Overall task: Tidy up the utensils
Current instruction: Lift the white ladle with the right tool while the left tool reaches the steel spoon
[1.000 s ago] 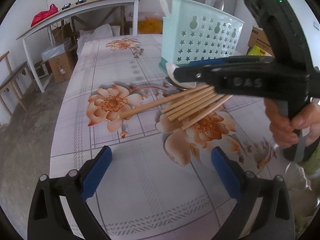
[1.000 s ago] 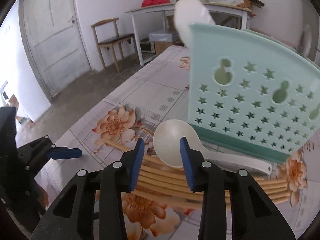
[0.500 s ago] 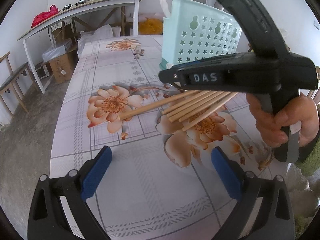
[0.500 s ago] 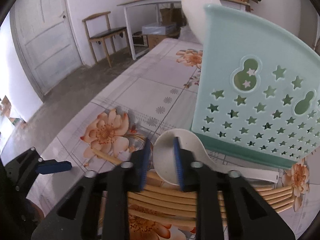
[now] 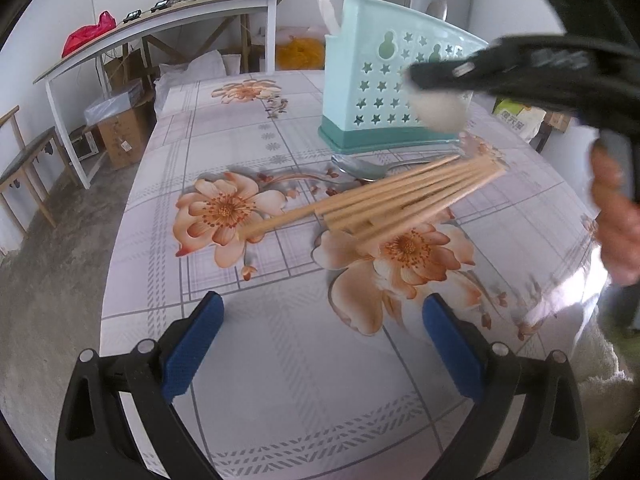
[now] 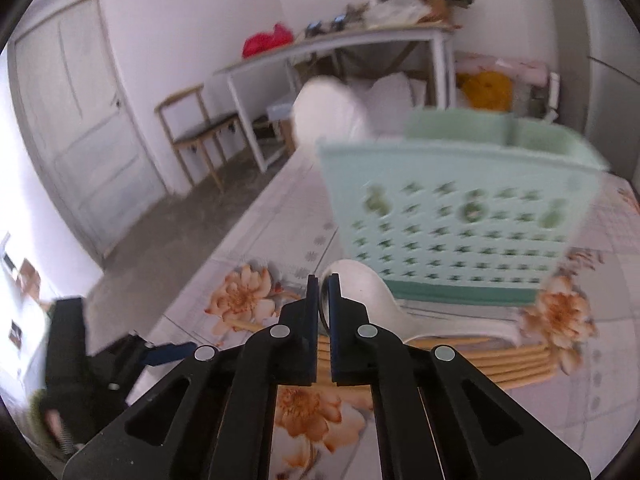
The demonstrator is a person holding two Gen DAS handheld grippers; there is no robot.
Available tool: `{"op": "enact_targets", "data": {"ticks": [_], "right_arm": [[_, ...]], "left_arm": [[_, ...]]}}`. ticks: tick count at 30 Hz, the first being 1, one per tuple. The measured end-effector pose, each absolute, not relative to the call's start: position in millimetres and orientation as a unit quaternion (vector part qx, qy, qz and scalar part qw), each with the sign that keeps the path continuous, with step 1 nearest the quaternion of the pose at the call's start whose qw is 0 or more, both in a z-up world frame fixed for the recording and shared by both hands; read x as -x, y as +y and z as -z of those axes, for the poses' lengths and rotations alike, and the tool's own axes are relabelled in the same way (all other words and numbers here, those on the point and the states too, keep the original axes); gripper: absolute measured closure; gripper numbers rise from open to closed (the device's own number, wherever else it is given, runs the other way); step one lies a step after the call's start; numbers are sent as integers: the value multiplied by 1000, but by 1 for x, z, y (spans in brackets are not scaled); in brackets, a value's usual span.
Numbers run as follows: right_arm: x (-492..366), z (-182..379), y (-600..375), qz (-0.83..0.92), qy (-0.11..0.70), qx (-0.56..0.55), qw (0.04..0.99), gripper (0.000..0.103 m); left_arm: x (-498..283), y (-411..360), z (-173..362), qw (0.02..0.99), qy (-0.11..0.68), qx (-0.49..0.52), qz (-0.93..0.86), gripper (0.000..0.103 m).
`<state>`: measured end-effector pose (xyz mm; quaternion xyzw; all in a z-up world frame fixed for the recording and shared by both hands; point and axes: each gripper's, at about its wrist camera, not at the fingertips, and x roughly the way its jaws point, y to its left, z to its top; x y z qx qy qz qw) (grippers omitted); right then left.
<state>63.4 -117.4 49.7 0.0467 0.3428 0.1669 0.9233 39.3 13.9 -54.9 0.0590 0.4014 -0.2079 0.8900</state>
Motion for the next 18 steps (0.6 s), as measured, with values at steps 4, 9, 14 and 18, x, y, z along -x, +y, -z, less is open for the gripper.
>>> {"op": "enact_targets", "data": {"ticks": [4, 9, 14, 18], "right_arm": [[-42, -77, -159, -136, 308, -97, 936, 101], [-23, -90, -203, -100, 276, -159, 943, 101], [-14, -87, -223, -77, 262, -195, 942, 101], [-8, -85, -237, -69, 256, -207, 942, 101]], "left_arm": [[-42, 19, 51, 888, 405, -39, 213, 6], [-48, 34, 32, 900, 377, 23, 219, 6], [-65, 31, 4, 909, 339, 50, 237, 18], [-84, 24, 1, 897, 354, 81, 252, 37]]}}
